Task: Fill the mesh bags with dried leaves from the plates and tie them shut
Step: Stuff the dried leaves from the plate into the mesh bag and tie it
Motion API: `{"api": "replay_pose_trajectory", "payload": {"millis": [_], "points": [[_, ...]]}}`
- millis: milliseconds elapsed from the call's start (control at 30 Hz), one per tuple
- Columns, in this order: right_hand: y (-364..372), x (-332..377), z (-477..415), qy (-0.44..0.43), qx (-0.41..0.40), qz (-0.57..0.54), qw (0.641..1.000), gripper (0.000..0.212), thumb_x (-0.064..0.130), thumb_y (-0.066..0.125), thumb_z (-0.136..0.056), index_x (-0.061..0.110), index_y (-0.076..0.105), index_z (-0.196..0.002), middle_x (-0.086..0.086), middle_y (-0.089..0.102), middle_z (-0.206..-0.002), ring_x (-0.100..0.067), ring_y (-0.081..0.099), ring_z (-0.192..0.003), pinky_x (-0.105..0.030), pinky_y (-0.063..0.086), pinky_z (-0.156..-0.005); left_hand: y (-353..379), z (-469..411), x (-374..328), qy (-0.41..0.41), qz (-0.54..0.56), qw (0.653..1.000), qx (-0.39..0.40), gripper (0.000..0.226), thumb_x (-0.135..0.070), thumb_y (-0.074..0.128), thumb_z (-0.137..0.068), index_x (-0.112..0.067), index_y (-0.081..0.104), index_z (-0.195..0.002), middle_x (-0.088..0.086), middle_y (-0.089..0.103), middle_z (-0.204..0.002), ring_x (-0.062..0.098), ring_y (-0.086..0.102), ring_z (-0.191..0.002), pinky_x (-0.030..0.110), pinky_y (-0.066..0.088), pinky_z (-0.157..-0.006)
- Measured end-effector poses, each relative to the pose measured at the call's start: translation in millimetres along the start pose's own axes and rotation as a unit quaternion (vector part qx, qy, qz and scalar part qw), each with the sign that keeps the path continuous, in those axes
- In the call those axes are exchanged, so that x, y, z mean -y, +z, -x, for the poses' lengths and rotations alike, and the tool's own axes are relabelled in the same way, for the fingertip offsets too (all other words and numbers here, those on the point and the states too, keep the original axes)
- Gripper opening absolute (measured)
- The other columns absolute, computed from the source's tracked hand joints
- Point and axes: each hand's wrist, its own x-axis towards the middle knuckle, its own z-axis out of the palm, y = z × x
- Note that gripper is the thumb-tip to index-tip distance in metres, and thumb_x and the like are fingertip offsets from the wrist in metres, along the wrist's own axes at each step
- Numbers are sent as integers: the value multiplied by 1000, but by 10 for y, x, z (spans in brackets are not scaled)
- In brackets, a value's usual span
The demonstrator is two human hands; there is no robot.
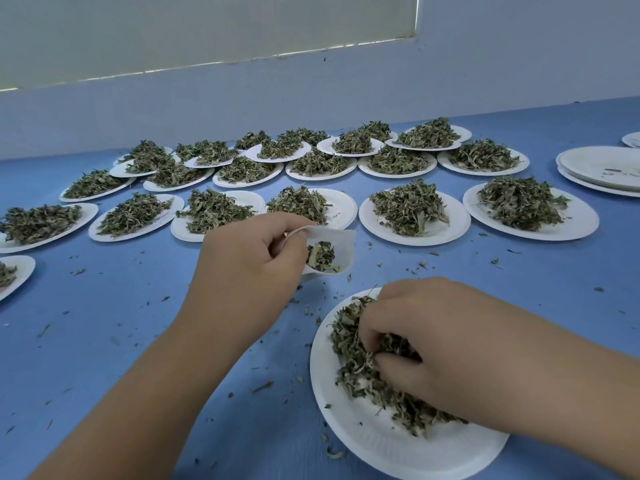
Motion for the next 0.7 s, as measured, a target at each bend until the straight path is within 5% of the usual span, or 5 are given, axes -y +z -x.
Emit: {"api": "replay_pose_trajectory", "payload": {"millis": [200,333,433,567,700], "points": [[-59,-73,17,-6,-28,-79,996,6,40,56,-83,41,57,-88,19,55,-88,5,49,-81,-14,43,-69,2,-8,23,-4,-6,1000,-5,28,-14,56,-92,-37,71,-85,0,50,-52,6,40,-43,9,29,-43],[-174,-168,11,3,-37,-160,986,14,45,60,-71,43,63,-85,40,53,-77,10,53,-62,-4,39,-61,27,10,-1,0,-3,1000,2,25,-15,57,-91,-33,73,-86,2,47,-49,7,39,-42,9,28,-42],[-255,-277,-8,3,-44,-241,969,16,44,66,-69,41,67,-85,28,61,-65,0,51,-49,-13,43,-50,55,12,4,-6,-1,1000,6,23,-15,57,-92,-31,73,-87,-5,42,-45,6,39,-41,8,28,-42],[-307,-355,-55,5,-97,-325,941,14,39,72,-69,31,71,-81,7,68,-69,-18,62,-62,-39,54,-64,92,30,-15,13,-22,1000,17,21,-15,57,-91,-28,74,-89,-7,47,-48,5,41,-42,9,29,-43],[-215,-312,-107,19,-169,-330,928,9,34,72,-70,27,71,-76,7,66,-67,-15,60,-59,-33,51,-61,161,70,-53,34,-40,998,37,20,-14,58,-91,-26,73,-87,-16,49,-49,5,43,-44,10,29,-44]]}}
